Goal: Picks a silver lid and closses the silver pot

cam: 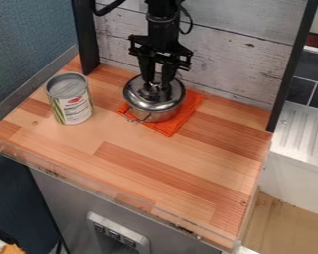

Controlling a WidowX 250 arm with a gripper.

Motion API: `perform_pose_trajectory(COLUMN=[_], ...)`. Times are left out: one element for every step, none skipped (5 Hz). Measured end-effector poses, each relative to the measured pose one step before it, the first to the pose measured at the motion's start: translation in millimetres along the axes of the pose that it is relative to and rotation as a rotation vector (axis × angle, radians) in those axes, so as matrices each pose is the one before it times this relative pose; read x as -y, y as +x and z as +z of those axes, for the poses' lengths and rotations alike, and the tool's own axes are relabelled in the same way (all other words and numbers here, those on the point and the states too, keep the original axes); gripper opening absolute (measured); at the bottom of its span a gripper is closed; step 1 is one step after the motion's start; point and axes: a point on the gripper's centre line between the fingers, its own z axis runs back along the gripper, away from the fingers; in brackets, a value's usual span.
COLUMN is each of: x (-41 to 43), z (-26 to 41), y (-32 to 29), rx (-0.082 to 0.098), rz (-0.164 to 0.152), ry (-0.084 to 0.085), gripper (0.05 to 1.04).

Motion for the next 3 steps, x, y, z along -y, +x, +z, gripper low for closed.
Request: perform_pose_trajectory(x=[2.66, 0.38, -8.00], z=[5.17, 35.23, 12.48], y=[-5.55, -1.88, -4.31], rx=[-0.0247, 0.0421, 0.0076], rz=[-0.0055, -0.0087, 0.0098], ry=[0.0058, -0.0069, -0.0065], gripper=[0.936, 1.013, 1.009])
